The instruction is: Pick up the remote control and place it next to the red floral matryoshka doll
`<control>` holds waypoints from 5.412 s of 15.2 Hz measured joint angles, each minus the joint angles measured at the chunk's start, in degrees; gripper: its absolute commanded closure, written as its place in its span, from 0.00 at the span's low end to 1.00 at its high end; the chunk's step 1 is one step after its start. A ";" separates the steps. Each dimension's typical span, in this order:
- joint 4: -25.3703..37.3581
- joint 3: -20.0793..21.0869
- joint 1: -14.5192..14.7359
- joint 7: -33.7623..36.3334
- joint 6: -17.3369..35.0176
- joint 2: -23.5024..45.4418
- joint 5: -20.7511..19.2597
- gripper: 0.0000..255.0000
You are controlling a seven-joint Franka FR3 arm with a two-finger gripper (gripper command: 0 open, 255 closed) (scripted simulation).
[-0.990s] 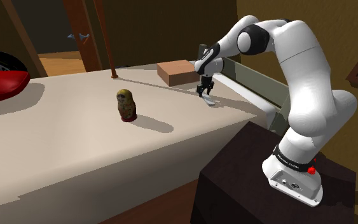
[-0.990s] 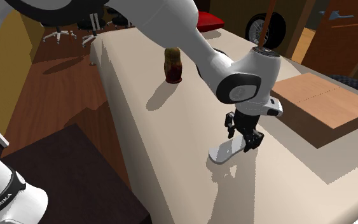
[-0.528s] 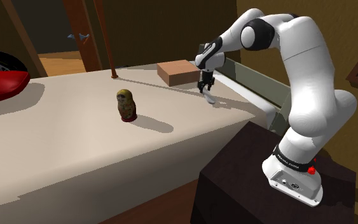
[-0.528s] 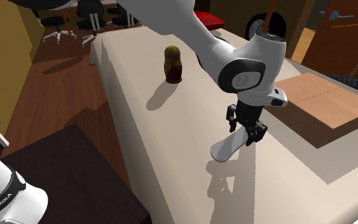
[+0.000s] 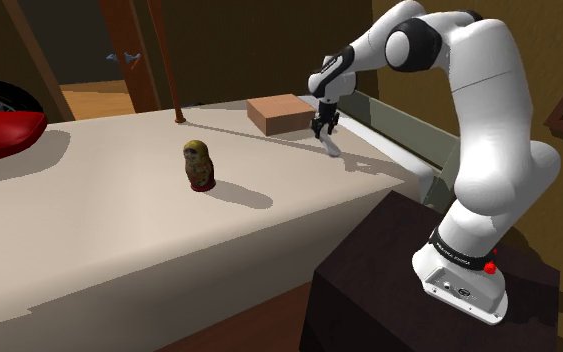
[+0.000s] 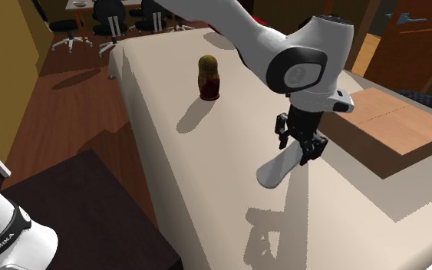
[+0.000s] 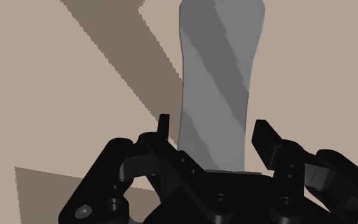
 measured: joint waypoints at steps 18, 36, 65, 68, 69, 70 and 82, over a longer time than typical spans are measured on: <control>3.46 -1.23 0.67 1.02 -10.31 -6.97 -1.82 1.00; 6.74 -1.42 2.71 3.84 -18.88 -12.40 -3.47 1.00; 0.46 7.49 24.63 35.27 -15.32 -15.35 -7.83 1.00; -0.40 7.53 24.62 35.29 -13.50 -14.38 -7.75 1.00; -1.02 7.54 24.63 35.28 -12.79 -14.29 -7.74 1.00; -1.46 7.55 24.62 35.27 -12.15 -14.09 -7.71 1.00; -4.40 7.75 24.46 35.07 -4.73 -9.61 -7.30 1.00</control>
